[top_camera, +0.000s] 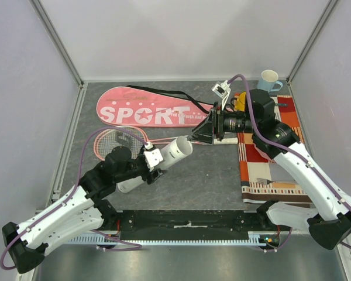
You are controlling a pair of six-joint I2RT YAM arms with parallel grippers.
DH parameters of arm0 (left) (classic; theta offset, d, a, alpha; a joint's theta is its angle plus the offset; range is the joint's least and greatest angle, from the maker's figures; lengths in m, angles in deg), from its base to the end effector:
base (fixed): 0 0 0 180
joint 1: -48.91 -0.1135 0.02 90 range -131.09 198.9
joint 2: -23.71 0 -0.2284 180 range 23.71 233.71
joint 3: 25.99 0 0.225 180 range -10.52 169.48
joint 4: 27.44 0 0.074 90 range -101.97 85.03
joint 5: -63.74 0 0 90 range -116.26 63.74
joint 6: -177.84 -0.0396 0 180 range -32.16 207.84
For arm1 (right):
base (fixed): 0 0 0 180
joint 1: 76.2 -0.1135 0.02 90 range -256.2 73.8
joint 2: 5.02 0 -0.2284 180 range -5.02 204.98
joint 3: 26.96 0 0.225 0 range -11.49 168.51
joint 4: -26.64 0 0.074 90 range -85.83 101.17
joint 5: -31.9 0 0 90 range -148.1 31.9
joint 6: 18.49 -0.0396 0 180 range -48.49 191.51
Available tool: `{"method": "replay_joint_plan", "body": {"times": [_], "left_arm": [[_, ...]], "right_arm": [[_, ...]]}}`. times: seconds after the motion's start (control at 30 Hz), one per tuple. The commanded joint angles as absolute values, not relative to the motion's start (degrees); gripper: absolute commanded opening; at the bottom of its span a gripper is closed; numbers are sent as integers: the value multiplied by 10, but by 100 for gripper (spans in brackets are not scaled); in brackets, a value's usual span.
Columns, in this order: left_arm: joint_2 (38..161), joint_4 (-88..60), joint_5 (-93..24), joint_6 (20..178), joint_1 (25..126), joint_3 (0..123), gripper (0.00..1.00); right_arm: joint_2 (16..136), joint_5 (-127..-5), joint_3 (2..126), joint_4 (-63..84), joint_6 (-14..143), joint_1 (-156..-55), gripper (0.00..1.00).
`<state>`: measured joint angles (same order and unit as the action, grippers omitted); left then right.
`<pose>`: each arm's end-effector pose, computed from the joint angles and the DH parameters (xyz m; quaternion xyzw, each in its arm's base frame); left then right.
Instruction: Pack up the badminton gear
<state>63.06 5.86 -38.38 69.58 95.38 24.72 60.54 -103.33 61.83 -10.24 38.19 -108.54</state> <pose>0.1100 -0.1279 0.2605 0.4911 0.6645 -0.2205 0.5184 0.1804 0.1475 0.3861 -0.2315 0.7277 0.5633 0.3155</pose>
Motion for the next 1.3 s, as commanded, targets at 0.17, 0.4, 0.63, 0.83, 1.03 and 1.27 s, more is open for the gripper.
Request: {"method": "replay_joint_plan", "body": {"times": [0.17, 0.4, 0.63, 0.83, 1.03, 1.27], "left_arm": [[628, 22, -381, 702, 956, 257, 7], [633, 20, -383, 701, 957, 260, 6], [626, 20, -384, 699, 956, 258, 6], [629, 20, -383, 701, 957, 259, 6], [639, 22, -341, 714, 957, 267, 5], [666, 42, -162, 754, 956, 302, 3]], "right_arm": [[612, -1003, 619, -95, 391, -1121, 3], [629, -971, 608, -95, 398, -1154, 0], [645, -951, 591, -98, 408, -1170, 0], [642, -925, 607, -124, 430, -1182, 0], [600, -763, 690, -199, 472, -1152, 32], [525, -633, 667, -236, 497, -1085, 57]]}}
